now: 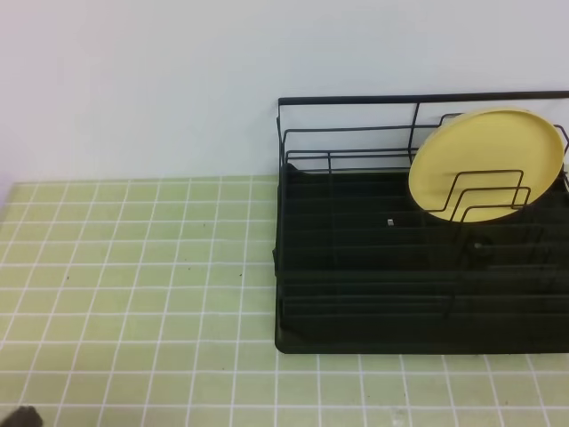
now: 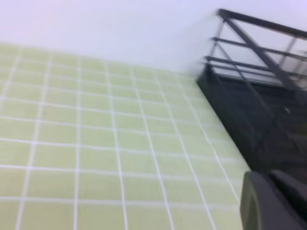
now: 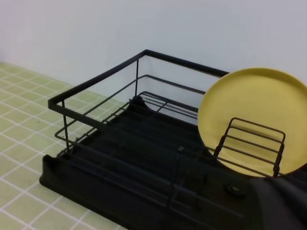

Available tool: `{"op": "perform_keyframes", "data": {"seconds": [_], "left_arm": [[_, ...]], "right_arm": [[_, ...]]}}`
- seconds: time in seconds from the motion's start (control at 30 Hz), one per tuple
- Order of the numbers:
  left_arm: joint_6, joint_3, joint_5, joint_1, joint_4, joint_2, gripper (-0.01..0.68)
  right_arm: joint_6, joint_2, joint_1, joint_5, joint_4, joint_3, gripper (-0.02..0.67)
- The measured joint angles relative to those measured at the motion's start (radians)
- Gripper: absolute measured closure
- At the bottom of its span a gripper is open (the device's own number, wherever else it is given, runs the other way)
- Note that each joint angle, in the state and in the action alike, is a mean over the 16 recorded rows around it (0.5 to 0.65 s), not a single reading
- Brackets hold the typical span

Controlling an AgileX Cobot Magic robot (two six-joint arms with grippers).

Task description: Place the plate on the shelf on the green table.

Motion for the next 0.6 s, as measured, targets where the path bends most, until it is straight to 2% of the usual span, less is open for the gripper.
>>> {"op": "perform_keyframes", "data": {"seconds": [0.33, 0.6], "left_arm": [[0.022, 0.069, 0.122, 0.149, -0.020, -0.156, 0.674], [0.113, 0.060, 0.178, 0.217, -0.033, -0.173, 0.674]], "right_arm": [[0.000, 0.000, 0.000, 0.000, 0.000, 0.000, 0.651], [0.000, 0.000, 0.000, 0.000, 0.000, 0.000, 0.651]]}}
